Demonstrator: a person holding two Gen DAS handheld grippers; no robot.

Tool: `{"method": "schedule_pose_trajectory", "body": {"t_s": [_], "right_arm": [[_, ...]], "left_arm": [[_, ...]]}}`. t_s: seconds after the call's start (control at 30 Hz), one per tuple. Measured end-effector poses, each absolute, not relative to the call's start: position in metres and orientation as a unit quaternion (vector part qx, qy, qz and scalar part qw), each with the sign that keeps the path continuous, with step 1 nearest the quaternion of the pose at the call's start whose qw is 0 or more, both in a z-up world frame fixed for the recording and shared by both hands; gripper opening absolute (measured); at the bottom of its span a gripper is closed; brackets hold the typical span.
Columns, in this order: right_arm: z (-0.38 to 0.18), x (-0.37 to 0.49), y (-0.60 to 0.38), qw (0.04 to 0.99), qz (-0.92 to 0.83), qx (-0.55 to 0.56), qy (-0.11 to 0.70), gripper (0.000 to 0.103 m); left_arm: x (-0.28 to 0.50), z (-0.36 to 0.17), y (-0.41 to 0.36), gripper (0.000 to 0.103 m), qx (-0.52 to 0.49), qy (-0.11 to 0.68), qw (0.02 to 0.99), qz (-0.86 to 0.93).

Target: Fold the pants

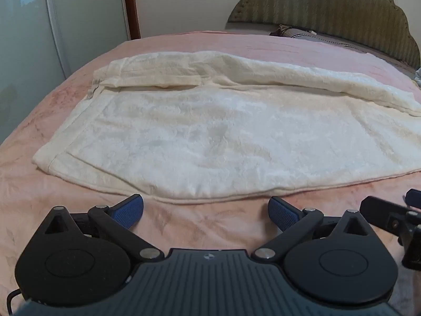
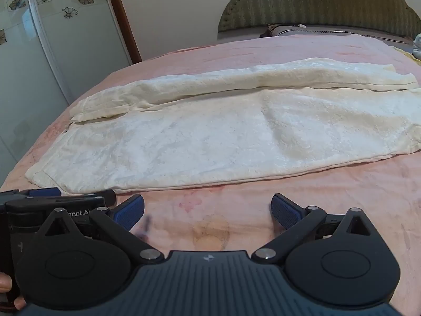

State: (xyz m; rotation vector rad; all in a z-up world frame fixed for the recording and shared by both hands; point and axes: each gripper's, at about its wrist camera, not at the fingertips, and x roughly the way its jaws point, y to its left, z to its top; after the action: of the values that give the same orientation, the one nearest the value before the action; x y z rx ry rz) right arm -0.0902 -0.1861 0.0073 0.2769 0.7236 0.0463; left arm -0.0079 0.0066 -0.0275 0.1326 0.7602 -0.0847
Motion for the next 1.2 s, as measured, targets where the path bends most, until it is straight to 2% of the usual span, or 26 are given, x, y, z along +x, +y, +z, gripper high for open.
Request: {"method": "schedule_pose_trajectory", "body": {"t_s": [0.7,1.2], "right_arm": [[-0.018,-0.091,-0.173,0.940,-0.002,0.073,0.332,0.103],[-0.019,-0.092,-0.174,0.943,-0.004,0.076,0.324,0.103]], "left_arm": [[-0.018,-0.040,0.012,0.103,0.053,0.338,0.939,-0.044],[-0.017,-0.041,0.015,0.103,0.042,0.339,0.939,-0.046]]}}
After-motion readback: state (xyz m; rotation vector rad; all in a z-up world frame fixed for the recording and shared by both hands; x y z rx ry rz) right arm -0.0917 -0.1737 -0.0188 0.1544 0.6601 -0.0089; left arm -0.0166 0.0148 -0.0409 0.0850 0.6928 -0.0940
